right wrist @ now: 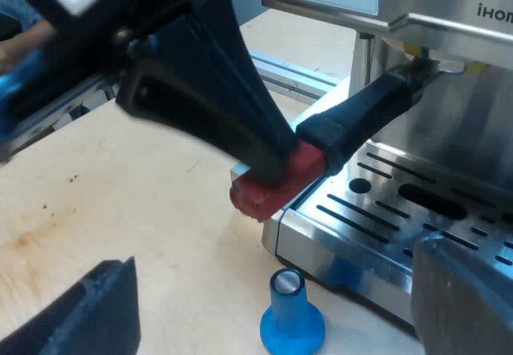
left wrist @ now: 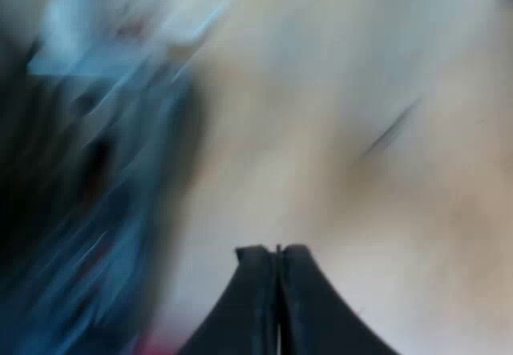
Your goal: Put the handle in the coffee machine
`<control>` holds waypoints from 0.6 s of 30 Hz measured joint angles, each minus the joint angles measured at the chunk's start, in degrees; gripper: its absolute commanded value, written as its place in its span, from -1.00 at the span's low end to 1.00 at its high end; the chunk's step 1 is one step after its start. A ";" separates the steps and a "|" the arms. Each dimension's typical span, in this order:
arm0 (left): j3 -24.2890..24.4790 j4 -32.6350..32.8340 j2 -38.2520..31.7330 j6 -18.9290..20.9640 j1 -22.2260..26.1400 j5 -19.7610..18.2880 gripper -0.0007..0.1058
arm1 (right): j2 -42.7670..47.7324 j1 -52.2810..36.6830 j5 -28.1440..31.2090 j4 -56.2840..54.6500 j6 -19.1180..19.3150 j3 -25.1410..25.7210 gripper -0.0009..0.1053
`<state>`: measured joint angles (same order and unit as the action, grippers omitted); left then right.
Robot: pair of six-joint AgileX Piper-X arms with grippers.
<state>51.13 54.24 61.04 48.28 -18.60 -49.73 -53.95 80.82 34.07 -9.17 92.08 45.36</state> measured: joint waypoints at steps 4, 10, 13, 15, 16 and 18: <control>0.00 -0.15 0.00 0.22 -3.58 -4.18 -0.98 | 0.00 0.00 0.00 0.00 0.00 0.00 0.36; 0.38 -0.36 0.00 3.34 -4.44 -4.92 -0.98 | 0.00 0.00 0.00 0.00 0.00 0.00 0.36; 1.51 -0.29 -0.62 3.69 -3.77 -3.25 -0.98 | 0.00 0.00 0.00 0.00 0.00 0.00 0.36; 3.20 -0.16 -2.40 3.69 -3.63 0.33 -0.98 | 0.00 0.00 0.00 0.00 0.00 0.00 0.36; 3.73 -0.08 -2.83 3.69 -3.63 1.78 -0.98 | 0.00 0.00 0.00 0.00 0.00 0.00 0.36; 5.78 0.21 -5.44 4.54 -3.63 6.14 -0.98 | 0.00 0.00 0.00 0.00 0.00 0.00 0.36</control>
<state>56.91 54.46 55.60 52.83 -22.23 -43.59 -53.95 80.82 34.07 -9.17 92.08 45.36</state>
